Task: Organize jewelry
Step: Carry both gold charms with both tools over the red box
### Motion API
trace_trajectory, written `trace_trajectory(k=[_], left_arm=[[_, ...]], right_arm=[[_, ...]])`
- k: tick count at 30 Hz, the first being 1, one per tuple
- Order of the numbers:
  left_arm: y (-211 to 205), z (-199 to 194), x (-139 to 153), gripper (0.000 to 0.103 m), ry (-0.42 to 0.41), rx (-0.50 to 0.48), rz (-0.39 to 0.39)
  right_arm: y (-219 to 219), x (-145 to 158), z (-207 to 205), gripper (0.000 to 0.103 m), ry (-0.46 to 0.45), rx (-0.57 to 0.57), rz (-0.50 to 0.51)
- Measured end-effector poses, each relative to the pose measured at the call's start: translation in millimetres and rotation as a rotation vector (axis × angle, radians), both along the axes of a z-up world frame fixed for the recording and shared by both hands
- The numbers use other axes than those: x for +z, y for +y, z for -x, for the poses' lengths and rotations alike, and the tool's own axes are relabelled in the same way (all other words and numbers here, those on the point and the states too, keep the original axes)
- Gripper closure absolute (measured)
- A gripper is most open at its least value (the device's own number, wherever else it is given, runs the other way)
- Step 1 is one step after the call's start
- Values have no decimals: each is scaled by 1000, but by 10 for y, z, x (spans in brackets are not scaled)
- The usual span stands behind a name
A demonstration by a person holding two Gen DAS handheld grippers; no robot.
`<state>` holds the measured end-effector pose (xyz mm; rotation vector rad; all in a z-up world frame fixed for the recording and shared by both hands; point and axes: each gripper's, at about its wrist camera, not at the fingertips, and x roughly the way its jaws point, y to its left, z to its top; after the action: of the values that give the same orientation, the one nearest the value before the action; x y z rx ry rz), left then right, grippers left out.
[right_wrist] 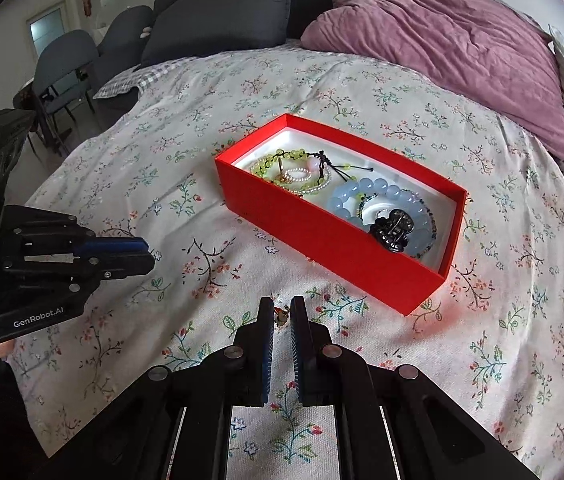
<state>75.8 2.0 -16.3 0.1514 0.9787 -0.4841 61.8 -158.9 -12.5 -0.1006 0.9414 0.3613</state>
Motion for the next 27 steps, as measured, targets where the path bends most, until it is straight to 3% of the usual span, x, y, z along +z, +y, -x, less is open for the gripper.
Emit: trace_trajectory(k=[14,27], left_arm=[[-159,-130,371,91,-85,18,41],[-550,-545,515,91,-115,77,91]], right_arm=[[-144,402,56,95,-82,-33,-50],[-352,632,-231,95,-146,-158,-90]])
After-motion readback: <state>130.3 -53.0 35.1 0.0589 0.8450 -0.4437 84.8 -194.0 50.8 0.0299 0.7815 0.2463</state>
